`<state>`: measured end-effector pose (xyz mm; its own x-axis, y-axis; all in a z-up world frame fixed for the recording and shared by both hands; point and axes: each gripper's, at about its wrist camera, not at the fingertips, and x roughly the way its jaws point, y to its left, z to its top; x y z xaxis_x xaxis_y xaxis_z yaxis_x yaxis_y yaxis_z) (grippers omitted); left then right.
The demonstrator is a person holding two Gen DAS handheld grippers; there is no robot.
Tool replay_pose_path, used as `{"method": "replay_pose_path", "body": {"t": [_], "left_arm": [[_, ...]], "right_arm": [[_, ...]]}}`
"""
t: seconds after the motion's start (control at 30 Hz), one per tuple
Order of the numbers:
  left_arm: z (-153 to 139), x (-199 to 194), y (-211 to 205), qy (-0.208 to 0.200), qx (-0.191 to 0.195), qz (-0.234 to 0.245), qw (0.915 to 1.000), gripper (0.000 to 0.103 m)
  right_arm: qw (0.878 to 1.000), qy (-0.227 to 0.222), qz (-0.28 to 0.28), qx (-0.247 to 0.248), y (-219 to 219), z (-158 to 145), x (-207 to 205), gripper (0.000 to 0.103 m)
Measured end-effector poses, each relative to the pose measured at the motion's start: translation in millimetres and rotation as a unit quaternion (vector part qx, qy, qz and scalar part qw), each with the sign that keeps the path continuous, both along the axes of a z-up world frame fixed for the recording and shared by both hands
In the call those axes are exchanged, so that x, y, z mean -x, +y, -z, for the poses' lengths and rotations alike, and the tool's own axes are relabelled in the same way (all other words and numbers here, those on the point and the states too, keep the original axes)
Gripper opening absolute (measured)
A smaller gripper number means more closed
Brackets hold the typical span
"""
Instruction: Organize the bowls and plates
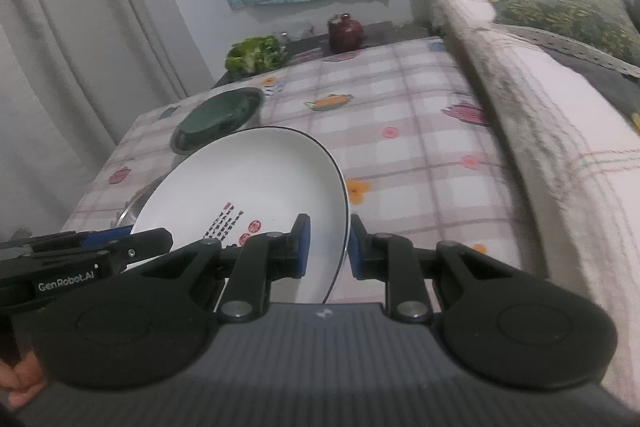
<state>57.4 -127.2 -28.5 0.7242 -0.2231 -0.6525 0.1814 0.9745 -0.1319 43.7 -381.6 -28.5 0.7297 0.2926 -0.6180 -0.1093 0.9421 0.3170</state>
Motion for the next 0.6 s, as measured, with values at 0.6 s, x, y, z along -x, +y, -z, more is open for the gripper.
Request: {"method": "replay_pose_path", "body": {"t": [0.6], "left_arm": [[6.3,-20.7,109.3,0.018,0.002,-0.077,0.9969,0.040]], "right_arm": [[0.997,0.024,-0.073,-0.011,119.2,8.0,-51.2,0.020]]}}
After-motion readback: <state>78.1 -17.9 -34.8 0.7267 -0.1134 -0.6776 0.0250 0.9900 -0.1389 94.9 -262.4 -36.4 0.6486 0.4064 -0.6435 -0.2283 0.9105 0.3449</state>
